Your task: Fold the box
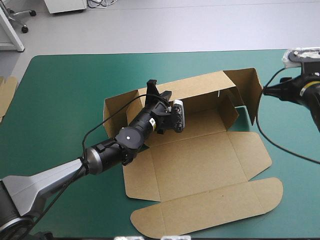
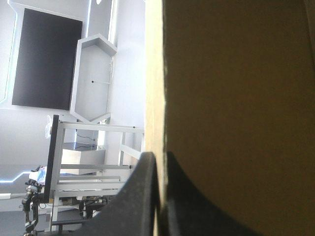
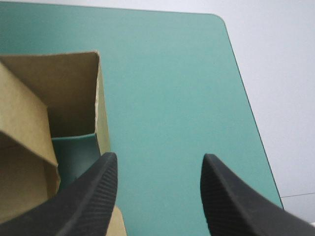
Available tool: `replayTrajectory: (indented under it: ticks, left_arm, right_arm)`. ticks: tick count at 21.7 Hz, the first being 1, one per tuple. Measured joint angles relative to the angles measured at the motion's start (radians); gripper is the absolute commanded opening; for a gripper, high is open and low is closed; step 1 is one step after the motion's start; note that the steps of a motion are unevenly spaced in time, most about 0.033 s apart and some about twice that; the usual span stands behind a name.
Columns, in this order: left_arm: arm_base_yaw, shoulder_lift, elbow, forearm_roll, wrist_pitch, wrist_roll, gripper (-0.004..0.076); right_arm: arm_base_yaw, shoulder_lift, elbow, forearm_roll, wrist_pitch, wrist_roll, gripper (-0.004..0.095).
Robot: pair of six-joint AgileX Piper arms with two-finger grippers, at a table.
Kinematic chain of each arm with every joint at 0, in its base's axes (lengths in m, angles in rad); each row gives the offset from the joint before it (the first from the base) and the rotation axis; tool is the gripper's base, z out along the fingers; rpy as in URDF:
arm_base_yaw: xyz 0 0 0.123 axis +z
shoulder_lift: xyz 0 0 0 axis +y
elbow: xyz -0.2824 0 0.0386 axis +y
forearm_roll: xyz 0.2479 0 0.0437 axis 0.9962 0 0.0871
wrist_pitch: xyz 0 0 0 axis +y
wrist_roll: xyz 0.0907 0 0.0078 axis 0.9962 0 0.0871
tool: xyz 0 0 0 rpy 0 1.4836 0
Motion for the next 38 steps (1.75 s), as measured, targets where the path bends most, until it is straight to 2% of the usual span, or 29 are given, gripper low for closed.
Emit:
replayTrajectory:
  ticks: [3, 6, 9, 15, 23, 27, 38]
  left_arm:
    - [-0.012, 0.009, -0.002, -0.003, 0.024, 0.032, -0.0015]
    - [-0.020, 0.011, -0.002, -0.007, 0.034, 0.042, -0.0015]
    - [-0.022, 0.011, -0.002, -0.007, 0.036, 0.042, -0.0014]
    - [-0.026, 0.011, -0.002, -0.015, 0.041, 0.042, -0.0015]
    - [-0.027, 0.011, -0.002, -0.018, 0.042, 0.042, -0.0015]
    - [-0.027, 0.011, -0.002, -0.018, 0.043, 0.042, -0.0014]
    - [-0.028, 0.011, -0.002, -0.018, 0.043, 0.042, -0.0015]
  right_arm:
    - [-0.081, 0.105, -0.116, 0.105, 0.000, -0.065, 0.0468]
    - [-0.167, 0.218, -0.246, 0.271, 0.007, -0.160, 0.0424]
    - [-0.216, 0.333, -0.345, 0.340, 0.019, -0.222, 0.0424]
    - [-0.224, 0.545, -0.473, 0.480, 0.034, -0.322, 0.0425]
    - [-0.224, 0.765, -0.688, 0.652, 0.084, -0.380, 0.0424]
    - [-0.224, 0.835, -0.705, 0.717, 0.133, -0.413, 0.0417]
    - [-0.220, 0.854, -0.710, 0.785, 0.312, -0.488, 0.0372]
